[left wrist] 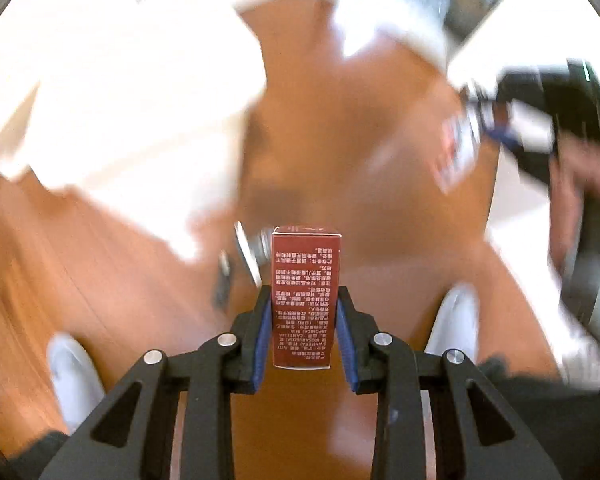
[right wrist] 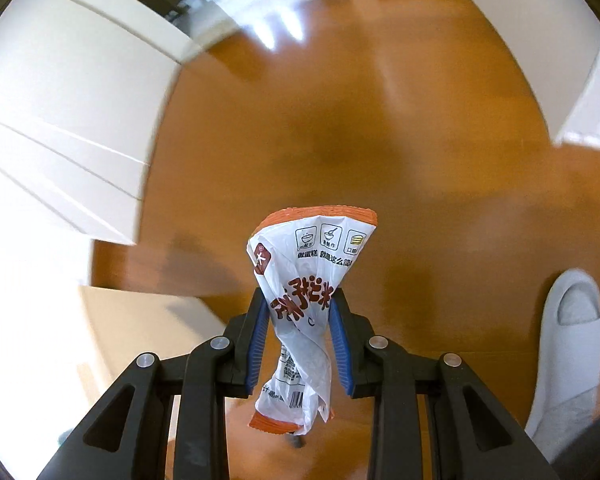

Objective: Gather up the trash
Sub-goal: 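Grasp the small red box with the left gripper and drop it into the wastebasket, then lower the snack wrapper into the wastebasket and open the right gripper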

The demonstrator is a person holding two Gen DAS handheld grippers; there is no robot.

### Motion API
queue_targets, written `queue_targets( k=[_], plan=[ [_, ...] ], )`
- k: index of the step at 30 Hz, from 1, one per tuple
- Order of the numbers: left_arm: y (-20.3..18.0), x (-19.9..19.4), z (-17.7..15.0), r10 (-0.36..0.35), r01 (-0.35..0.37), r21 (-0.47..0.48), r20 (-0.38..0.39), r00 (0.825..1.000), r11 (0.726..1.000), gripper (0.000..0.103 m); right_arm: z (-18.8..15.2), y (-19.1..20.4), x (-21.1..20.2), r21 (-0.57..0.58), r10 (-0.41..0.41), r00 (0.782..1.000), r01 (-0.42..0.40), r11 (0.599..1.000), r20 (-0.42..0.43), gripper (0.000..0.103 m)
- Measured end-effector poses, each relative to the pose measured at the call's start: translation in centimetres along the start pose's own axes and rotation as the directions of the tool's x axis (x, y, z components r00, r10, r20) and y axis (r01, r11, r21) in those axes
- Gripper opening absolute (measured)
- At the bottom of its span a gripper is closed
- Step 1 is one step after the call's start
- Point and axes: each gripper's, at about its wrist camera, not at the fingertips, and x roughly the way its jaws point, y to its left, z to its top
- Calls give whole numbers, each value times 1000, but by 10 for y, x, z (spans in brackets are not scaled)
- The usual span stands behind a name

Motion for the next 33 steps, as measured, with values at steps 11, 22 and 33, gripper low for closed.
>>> queue_targets(
  k=[11,22,33],
  plan=[
    [93,-57,124,218,-207,-101,118,969,973,29,-24,126,-173,-377,242,970,-222,899,8,33],
    [108,-6,155,323,-322,-22,99,941,946,29,-40,149,-141,-382,301,949,-312,870,-88,33],
    [115,-3,151,365,-362,-55,65,929,931,49,-43,147,-130,-371,271,954,-300,879,-130,33]
  ],
)
